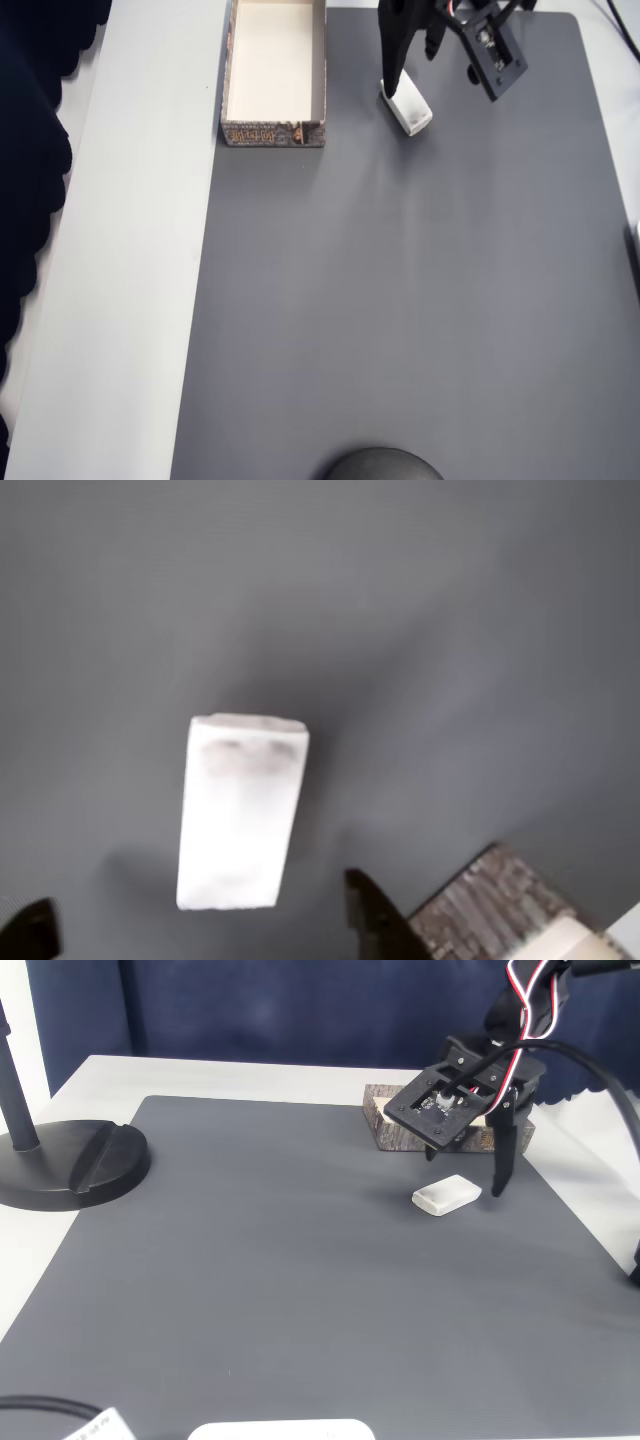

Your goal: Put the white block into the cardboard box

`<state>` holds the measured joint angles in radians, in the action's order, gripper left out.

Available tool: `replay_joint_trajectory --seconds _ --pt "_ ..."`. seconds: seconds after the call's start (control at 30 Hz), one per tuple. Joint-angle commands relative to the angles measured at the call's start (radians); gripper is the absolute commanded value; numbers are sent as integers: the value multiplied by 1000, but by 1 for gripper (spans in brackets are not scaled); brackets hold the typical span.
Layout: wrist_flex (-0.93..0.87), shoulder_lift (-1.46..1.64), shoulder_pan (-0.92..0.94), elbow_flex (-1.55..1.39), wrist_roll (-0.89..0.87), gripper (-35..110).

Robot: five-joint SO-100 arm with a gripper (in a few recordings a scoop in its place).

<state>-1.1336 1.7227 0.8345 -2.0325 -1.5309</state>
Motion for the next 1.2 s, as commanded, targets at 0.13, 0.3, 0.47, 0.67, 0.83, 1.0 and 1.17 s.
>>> replay_joint_trajectory --seconds 0.13,0.3,0.47,0.67,0.83,1.0,1.17 --pt "-55 -21 23 86 129 44" --pt "-118 -67 15 150 133 42" --pt "-120 -87 6 175 138 42" --pt "-101 -103 5 167 138 41" --pt "-72 -124 0 160 138 41" --pt "-38 -140 0 164 133 42" --pt "-12 -161 -2 169 135 43"
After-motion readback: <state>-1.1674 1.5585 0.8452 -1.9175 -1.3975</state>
